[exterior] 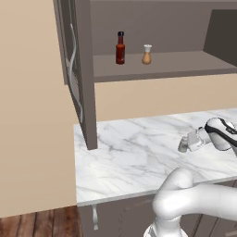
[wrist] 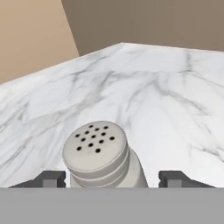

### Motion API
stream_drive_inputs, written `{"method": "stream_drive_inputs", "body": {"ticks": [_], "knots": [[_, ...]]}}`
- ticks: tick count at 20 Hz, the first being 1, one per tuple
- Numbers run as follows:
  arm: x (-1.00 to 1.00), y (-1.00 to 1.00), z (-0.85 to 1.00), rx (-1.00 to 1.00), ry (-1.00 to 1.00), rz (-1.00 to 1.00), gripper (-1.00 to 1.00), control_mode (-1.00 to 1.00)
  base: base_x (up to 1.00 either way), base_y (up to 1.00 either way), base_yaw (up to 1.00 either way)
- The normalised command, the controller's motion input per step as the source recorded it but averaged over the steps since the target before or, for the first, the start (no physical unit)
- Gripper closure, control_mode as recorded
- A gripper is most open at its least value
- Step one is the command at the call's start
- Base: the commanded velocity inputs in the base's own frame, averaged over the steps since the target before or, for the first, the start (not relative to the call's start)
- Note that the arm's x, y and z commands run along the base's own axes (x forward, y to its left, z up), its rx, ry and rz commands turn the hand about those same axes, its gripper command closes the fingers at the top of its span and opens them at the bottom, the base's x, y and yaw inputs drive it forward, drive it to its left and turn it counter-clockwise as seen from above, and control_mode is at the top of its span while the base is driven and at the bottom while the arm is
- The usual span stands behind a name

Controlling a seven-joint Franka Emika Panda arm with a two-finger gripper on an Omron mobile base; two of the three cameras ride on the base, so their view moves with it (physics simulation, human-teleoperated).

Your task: There are various items on the counter. Only move the condiments/shakers into the cabinet.

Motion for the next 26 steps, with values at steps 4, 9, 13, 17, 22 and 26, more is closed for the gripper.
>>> {"method": "stream_drive_inputs", "body": {"ticks": [4,9,13,17,22,26], "knots": [[-0.03,0.0,0.05,0.0,-0.01,0.0,1.0,-1.0,0.0,0.0,0.0],[-0.38,0.09,0.88,0.0,-0.05,-0.12,1.0,-1.0,0.0,0.0,0.0],[-0.55,0.19,1.0,0.0,0.0,-0.24,1.0,-1.0,0.0,0.0,0.0],[-0.48,0.29,1.0,0.0,0.0,-0.26,1.0,-1.0,0.0,0.0,0.0],[-0.38,0.21,1.0,0.0,0.0,-0.25,1.0,-1.0,0.0,0.0,0.0],[-0.59,0.32,1.0,0.02,0.09,-0.13,1.0,-1.0,0.0,0.0,0.0]]}}
